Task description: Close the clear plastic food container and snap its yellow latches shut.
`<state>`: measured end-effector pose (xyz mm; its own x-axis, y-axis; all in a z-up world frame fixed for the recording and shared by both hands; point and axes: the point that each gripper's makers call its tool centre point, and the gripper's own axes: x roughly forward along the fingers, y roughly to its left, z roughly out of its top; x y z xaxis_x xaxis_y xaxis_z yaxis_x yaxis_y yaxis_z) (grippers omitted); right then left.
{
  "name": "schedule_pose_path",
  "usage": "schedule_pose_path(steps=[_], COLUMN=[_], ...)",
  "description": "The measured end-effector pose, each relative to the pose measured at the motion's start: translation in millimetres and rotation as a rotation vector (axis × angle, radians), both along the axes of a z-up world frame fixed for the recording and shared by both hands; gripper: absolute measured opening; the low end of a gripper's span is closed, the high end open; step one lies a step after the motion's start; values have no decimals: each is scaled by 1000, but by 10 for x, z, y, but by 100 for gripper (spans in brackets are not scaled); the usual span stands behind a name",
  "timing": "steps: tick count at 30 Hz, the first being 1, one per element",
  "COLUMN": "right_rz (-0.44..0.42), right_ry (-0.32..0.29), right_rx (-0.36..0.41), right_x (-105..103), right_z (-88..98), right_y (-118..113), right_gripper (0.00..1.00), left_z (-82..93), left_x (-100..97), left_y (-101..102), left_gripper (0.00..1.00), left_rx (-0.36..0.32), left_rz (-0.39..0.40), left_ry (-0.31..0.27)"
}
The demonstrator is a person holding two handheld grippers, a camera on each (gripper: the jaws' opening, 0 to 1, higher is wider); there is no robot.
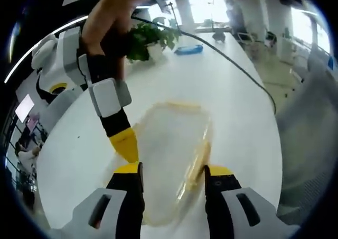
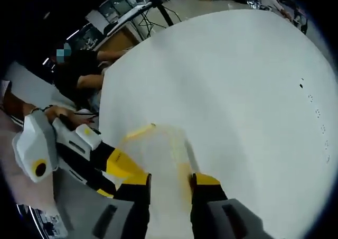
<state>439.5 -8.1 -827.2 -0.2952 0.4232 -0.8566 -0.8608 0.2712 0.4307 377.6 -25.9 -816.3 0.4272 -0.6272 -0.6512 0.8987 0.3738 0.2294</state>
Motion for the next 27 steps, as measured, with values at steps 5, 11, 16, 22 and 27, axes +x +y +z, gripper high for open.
schedule_pose_path(steps=[5,11,16,22,27], right_rz=[-10,-20,-17,-38,-41], right_ry=[-14,-21,-28,-43,-61], right_rx=[19,21,17,48,62], right_x=[-3,15,14,24,30], right_z=[6,7,-5,-8,-1], right_y=[15,44,30,31,48], right_gripper=[27,27,27,28,28], left_z=[-7,-28,-47,-52,-62], left_x=[3,6,61,82,50], left_y=[-24,-26,-19,9,1], left_gripper=[42,41,39,38,38], left_rx=[18,34,123,137,134], left_rz=[6,5,-42,-22,-18], left_ry=[-37,-76,-177,-185,-166])
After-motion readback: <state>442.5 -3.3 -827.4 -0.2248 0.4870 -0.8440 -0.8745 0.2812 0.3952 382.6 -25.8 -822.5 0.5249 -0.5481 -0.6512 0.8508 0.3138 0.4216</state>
